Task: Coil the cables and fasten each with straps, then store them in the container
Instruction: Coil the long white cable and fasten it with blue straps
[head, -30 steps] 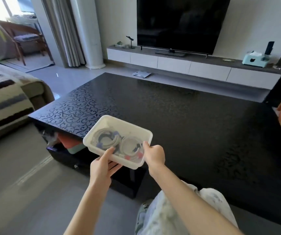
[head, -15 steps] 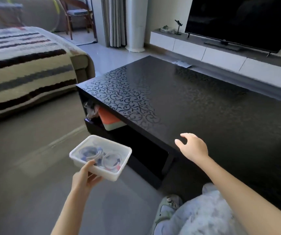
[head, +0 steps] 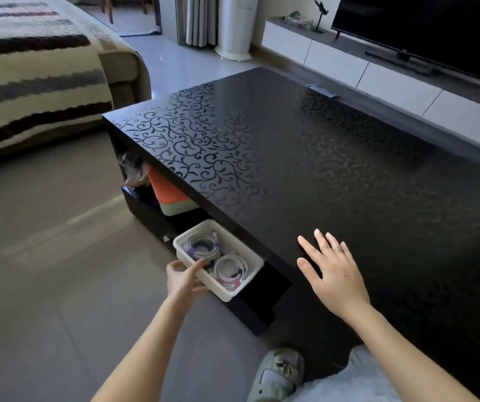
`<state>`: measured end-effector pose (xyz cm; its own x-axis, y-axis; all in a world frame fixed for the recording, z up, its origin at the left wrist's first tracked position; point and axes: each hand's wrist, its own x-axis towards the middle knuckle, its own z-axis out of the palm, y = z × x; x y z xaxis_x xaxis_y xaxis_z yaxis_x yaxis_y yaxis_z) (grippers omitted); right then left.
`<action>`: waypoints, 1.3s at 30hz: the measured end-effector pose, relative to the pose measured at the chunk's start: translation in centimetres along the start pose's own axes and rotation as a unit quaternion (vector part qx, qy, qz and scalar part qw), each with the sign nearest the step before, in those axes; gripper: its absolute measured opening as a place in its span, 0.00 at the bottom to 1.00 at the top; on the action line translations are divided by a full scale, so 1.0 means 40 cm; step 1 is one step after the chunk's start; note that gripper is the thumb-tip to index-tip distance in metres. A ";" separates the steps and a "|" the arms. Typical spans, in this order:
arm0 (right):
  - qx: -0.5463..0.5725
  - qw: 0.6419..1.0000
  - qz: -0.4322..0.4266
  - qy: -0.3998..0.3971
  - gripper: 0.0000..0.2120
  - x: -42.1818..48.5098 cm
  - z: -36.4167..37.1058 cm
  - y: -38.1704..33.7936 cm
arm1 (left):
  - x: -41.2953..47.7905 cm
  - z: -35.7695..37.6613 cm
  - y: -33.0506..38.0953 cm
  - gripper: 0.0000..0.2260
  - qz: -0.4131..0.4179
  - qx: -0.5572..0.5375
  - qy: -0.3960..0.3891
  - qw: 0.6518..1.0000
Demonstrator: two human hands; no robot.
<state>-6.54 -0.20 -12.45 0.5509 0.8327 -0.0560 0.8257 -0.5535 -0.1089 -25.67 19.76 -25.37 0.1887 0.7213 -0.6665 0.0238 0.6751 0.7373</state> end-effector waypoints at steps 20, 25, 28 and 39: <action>-0.026 0.999 -0.005 0.021 0.32 0.003 0.010 -0.004 | 0.118 0.149 -0.034 0.15 -0.008 -0.021 -0.034 0.999; -0.023 0.999 -0.004 0.031 0.31 0.004 0.010 -0.003 | 0.143 0.166 -0.039 0.15 -0.012 -0.020 -0.020 1.000; -0.022 0.999 -0.006 0.038 0.31 0.004 0.011 -0.003 | 0.144 0.173 -0.038 0.14 -0.009 -0.031 -0.004 0.999; -0.015 0.998 -0.013 0.060 0.32 0.003 0.015 0.001 | 0.201 0.147 0.011 0.15 -0.025 -0.056 0.075 0.995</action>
<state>-6.51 -0.09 -13.05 0.5390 0.8398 0.0648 0.8417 -0.5341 -0.0798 -18.38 24.94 -29.75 0.0411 0.6954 -0.7175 -0.0811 0.7180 0.6913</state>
